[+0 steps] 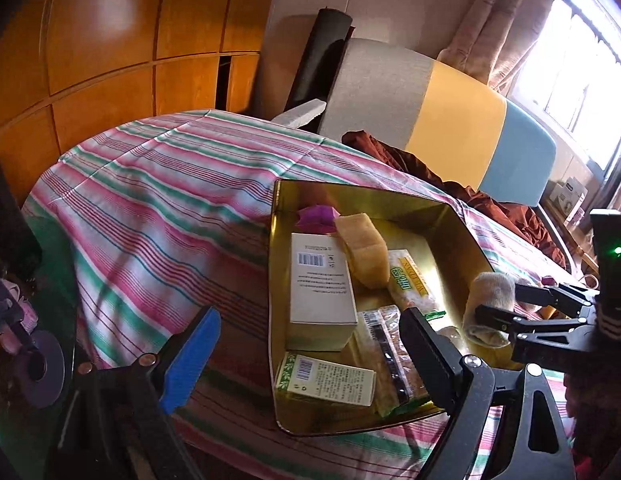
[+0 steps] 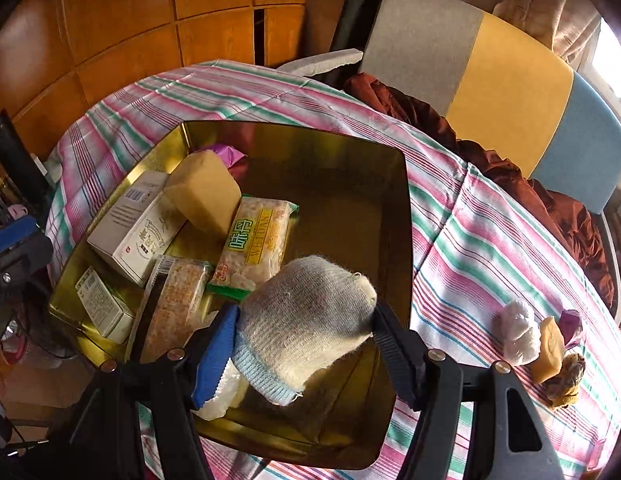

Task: Organize objects
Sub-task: 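Carry the grey sock into the gold tin and open the right gripper, then withdraw the right gripper from the tin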

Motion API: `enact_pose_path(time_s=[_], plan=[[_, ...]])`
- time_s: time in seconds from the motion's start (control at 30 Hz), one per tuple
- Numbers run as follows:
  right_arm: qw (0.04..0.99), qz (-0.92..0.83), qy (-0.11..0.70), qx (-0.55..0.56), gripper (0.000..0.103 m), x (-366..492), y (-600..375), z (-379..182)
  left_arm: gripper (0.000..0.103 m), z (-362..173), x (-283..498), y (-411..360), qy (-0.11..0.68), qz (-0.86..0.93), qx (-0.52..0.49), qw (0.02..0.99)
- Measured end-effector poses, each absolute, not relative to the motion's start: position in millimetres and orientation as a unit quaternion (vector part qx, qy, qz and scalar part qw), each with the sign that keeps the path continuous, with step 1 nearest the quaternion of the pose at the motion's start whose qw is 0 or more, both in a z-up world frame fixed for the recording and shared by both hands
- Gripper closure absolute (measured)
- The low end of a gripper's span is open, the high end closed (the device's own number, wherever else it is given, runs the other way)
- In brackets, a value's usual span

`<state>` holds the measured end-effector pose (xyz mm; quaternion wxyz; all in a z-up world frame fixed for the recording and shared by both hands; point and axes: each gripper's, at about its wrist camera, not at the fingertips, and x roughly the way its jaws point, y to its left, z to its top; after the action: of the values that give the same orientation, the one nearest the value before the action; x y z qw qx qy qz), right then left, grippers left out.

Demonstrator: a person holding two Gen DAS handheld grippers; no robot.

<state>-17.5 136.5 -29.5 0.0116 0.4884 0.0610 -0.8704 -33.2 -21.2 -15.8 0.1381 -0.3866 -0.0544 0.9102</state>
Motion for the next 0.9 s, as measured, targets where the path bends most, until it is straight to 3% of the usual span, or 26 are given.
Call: enact_pose_path(time_s=[0.23,0.8,0.9], plan=[[0.007,-0.86,0.094,0.501,0.032,-16.0,129.8,-44.6,0.011,-17.3,-35.0,-23.7,-0.049,0.912,-0.387,0.124],[-0.012,-0.891,0.042,0.452,0.03,6.4,157.6,-13.8,0.007,-6.9,-25.2,-7.9,-0.017,0.918,-0.375,0.126],[-0.027,-0.897,0.035,0.44,0.024,11.5,169.6,-4.4,0.007,-3.0,-22.9,-2.0,-0.009,0.92,-0.37,0.131]])
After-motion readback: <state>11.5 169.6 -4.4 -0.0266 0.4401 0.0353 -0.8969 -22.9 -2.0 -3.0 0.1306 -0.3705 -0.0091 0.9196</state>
